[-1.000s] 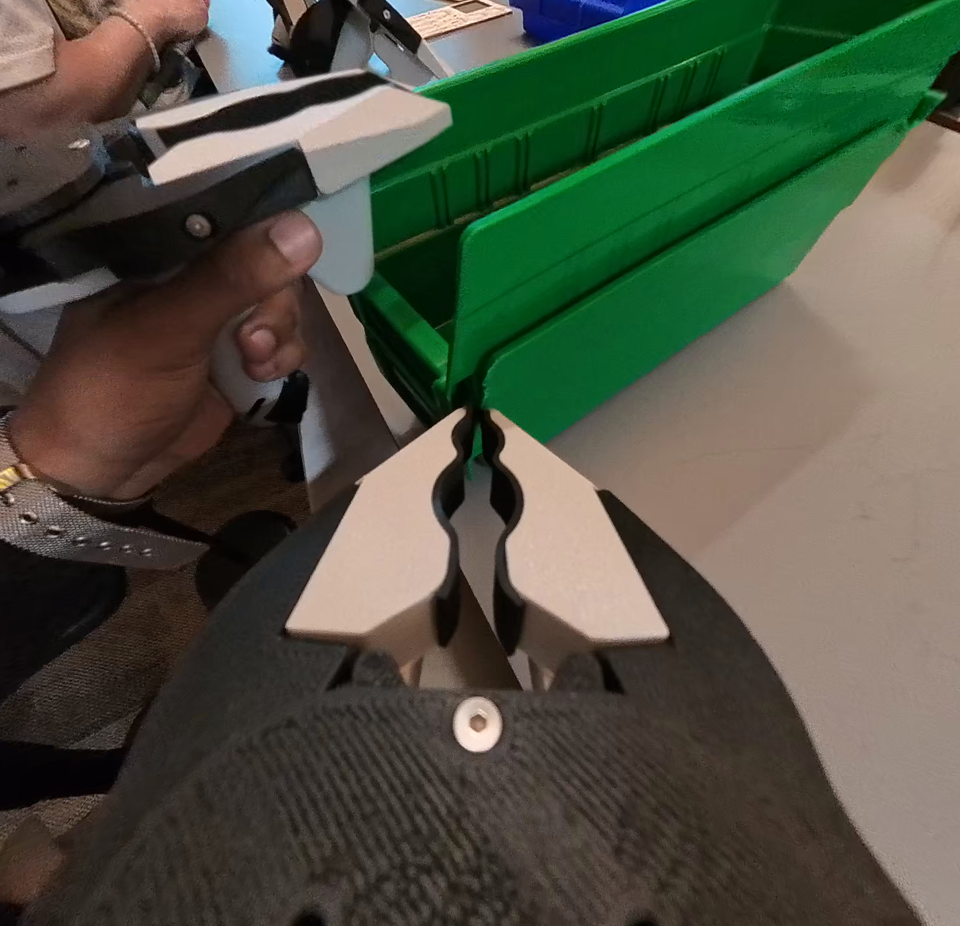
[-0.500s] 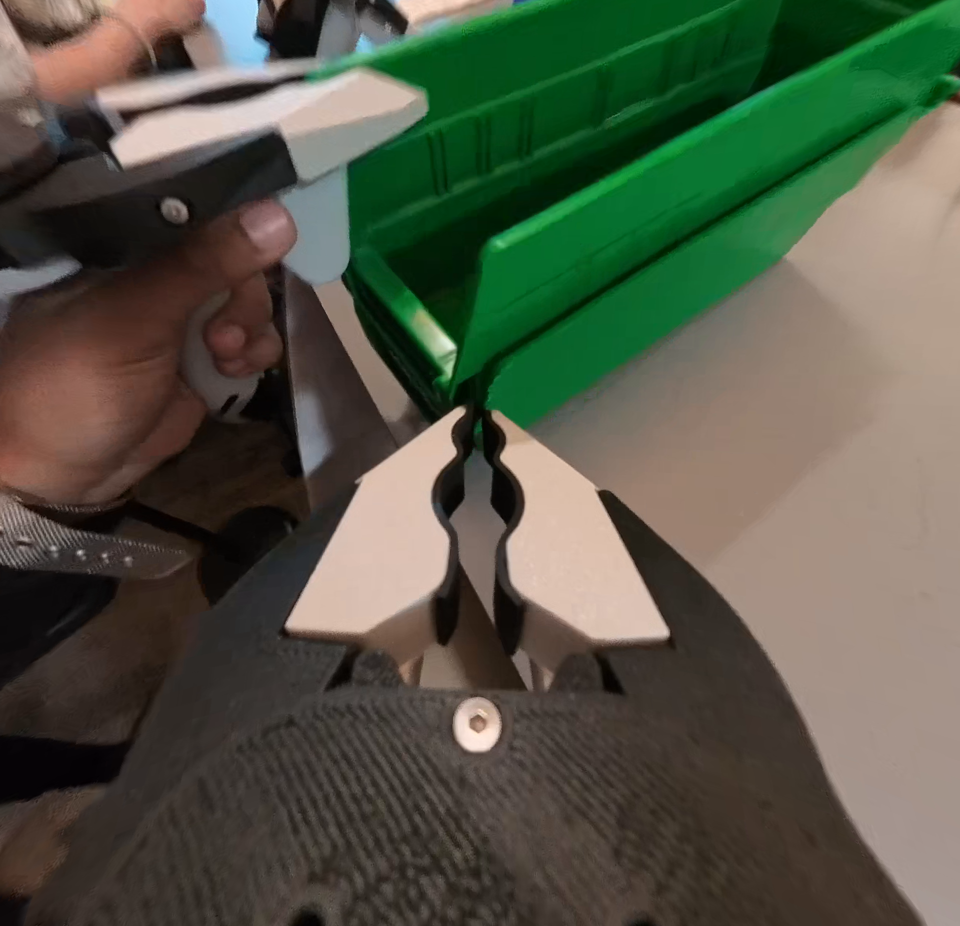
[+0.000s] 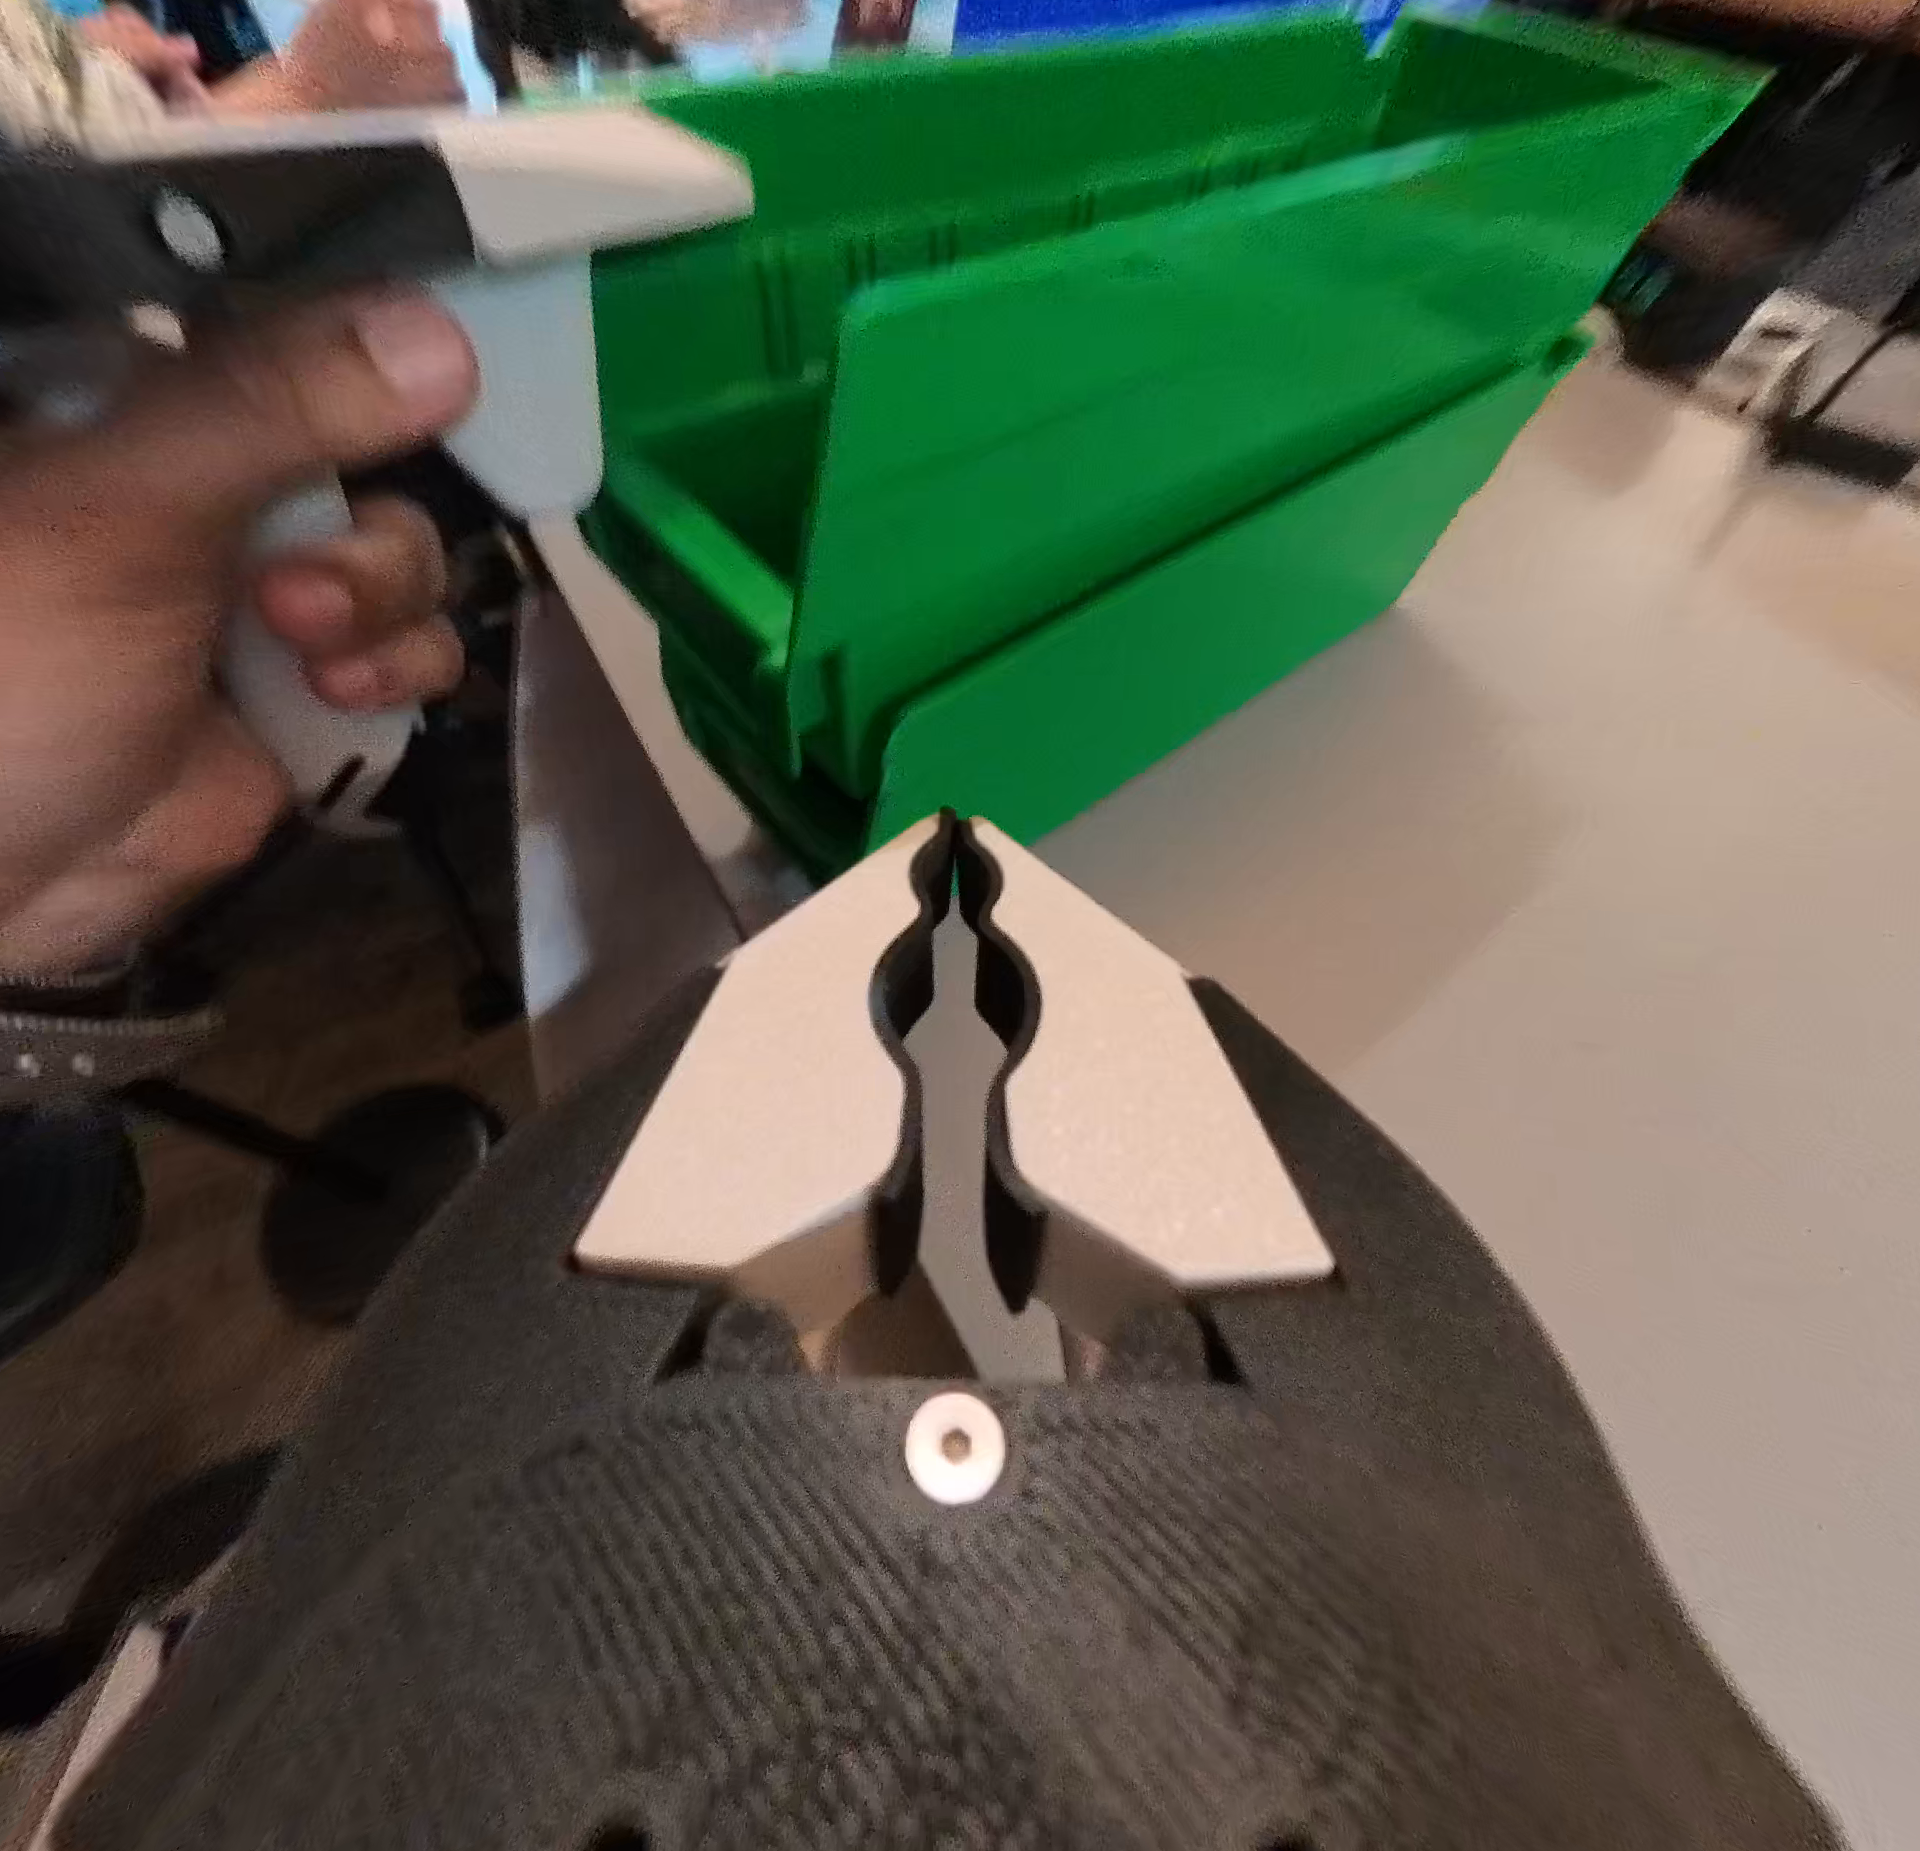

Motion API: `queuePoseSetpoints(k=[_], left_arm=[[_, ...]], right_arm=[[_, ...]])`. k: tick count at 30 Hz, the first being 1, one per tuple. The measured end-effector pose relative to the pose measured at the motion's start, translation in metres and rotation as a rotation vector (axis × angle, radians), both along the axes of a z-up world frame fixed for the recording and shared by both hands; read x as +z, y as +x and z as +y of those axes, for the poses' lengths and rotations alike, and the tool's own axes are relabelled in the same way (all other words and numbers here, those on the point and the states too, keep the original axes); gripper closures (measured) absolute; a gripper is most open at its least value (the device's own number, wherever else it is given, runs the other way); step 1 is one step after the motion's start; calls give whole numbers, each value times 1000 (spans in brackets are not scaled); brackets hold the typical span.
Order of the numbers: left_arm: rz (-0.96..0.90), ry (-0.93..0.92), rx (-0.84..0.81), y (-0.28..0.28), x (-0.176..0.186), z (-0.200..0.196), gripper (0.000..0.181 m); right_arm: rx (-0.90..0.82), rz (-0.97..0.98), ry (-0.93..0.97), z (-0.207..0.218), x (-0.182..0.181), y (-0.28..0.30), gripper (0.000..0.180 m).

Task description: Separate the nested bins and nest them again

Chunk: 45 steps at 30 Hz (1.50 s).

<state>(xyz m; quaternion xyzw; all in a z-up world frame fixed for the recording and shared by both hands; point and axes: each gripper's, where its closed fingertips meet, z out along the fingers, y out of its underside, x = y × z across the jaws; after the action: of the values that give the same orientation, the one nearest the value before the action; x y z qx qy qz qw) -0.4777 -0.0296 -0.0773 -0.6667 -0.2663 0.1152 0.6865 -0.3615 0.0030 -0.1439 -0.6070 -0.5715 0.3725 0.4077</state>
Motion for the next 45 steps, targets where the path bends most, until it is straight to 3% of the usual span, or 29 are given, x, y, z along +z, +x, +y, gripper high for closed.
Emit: queuePoseSetpoints(k=[10,14,18,22,25,29,34,40,45], left_arm=[[7,234,-20,9,46,-15,181],[34,297,-67,30,73,-14,181],[48,321,-158,64,88,-1,181],[45,302,-268,108,84,24,181],[46,264,-350,143,71,44,181],[25,203,-454,187,45,75,181],[7,107,-501,225,8,129,181],[-47,54,-444,248,-31,193,181],[-48,38,-383,264,-49,227,181]], right_arm=[[-26,229,-25,13,48,9,168],[-70,356,26,27,85,27,168],[-157,495,80,61,134,60,168],[-246,525,-24,109,155,98,166],[-292,465,-89,136,132,131,162],[-386,373,13,154,88,192,162],[-481,396,118,158,56,254,164],[-420,278,317,150,28,258,164],[-442,208,225,155,8,269,158]])
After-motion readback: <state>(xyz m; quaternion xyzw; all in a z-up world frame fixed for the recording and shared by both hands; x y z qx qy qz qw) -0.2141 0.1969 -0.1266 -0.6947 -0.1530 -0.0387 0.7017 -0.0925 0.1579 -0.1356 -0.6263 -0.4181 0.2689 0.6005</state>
